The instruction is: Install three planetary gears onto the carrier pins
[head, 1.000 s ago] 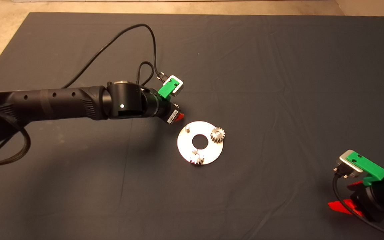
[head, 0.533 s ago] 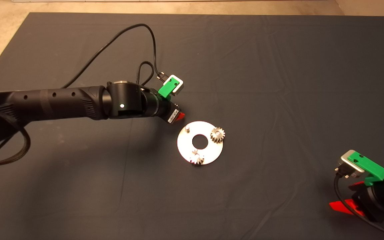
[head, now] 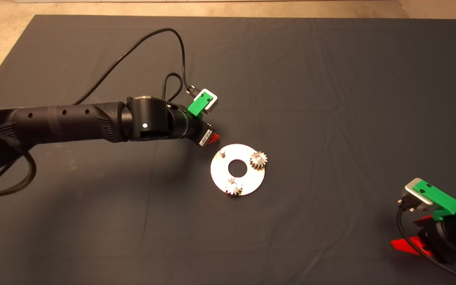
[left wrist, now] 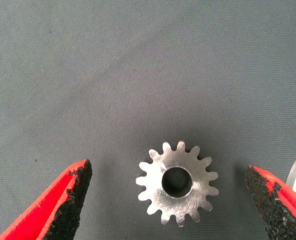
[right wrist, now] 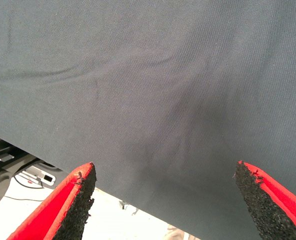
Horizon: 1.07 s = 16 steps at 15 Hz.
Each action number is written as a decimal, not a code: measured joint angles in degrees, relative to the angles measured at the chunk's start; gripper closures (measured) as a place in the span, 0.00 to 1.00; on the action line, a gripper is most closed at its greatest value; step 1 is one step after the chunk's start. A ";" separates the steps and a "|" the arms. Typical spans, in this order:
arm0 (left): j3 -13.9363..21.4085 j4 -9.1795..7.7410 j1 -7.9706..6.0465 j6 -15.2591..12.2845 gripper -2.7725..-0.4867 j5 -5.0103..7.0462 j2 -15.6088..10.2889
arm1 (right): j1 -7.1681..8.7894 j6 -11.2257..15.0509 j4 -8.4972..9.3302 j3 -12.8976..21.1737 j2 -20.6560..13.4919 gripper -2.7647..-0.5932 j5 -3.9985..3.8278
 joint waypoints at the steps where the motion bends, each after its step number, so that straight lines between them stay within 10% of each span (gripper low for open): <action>1: -0.23 0.00 0.00 0.00 0.26 0.00 -0.02 | 0.00 0.00 -0.01 0.00 0.00 0.33 0.02; 16: -1.38 -1.52 0.02 0.02 0.26 0.00 0.33 | 0.01 -0.01 -0.01 0.00 0.00 0.33 0.02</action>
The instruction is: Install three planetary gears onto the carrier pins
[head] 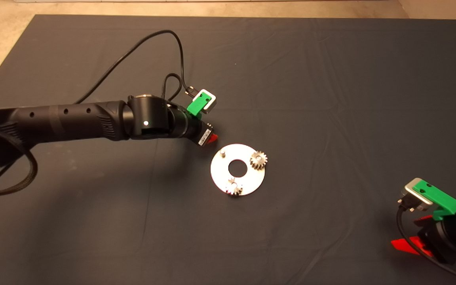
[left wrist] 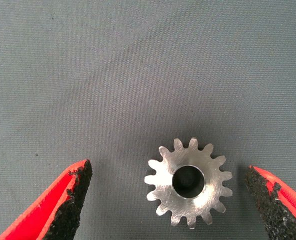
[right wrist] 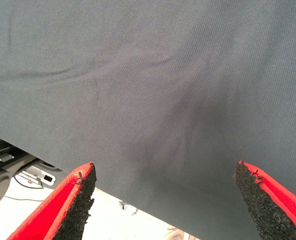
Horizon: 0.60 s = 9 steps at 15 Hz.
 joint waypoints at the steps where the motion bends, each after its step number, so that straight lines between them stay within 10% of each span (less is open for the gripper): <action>1: 0.00 -0.02 0.01 0.00 0.26 0.00 0.00 | 0.00 0.00 0.01 0.00 -0.02 0.33 -0.02; 9: 0.00 -0.02 0.20 0.00 0.29 -0.01 -0.02 | 0.00 -0.35 0.01 0.00 -0.63 0.33 0.05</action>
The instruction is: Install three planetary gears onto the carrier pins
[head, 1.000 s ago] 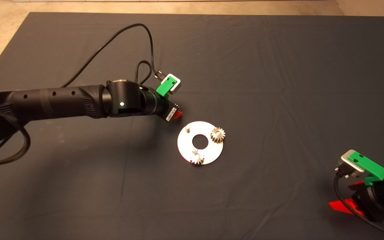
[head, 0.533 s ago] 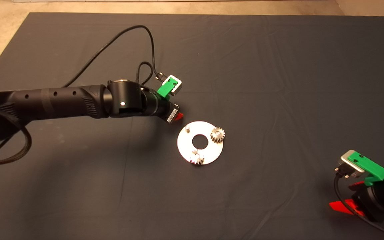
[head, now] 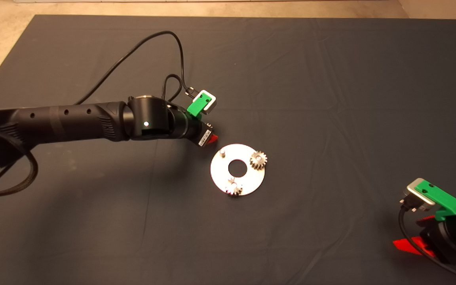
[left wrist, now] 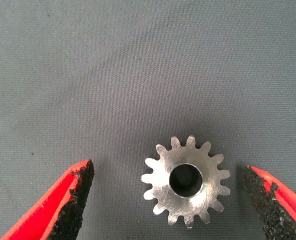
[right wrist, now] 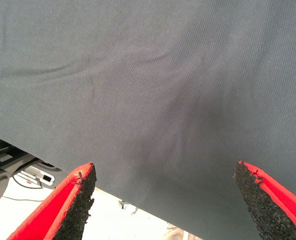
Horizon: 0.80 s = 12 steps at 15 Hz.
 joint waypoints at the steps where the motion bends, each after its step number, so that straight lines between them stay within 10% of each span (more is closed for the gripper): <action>1: 0.00 0.00 0.06 0.00 0.32 0.00 0.00 | 0.00 -0.07 0.01 0.00 0.00 0.33 0.00; 12: 0.02 -0.16 1.52 0.02 0.54 -0.33 0.00 | 0.02 -0.09 0.00 0.00 -0.66 0.33 0.06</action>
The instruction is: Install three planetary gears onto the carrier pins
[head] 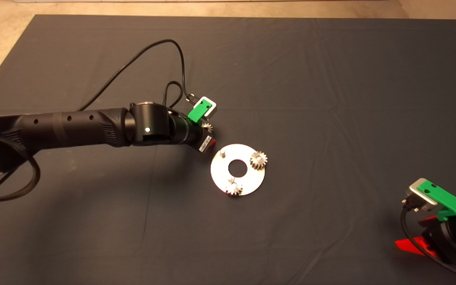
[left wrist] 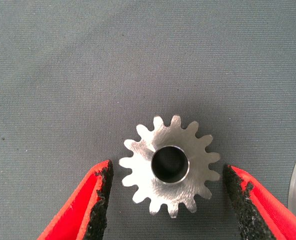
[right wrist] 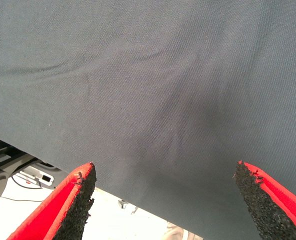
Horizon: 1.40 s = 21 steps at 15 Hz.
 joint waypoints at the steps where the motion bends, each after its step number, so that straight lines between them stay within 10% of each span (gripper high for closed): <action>1: 0.00 0.02 -0.01 0.00 0.58 0.00 0.00 | -0.02 -0.01 0.00 0.00 0.00 0.33 0.00; 21: -0.02 0.02 -0.15 0.19 0.77 -0.63 0.00 | -0.02 0.01 0.00 0.00 0.00 0.33 0.05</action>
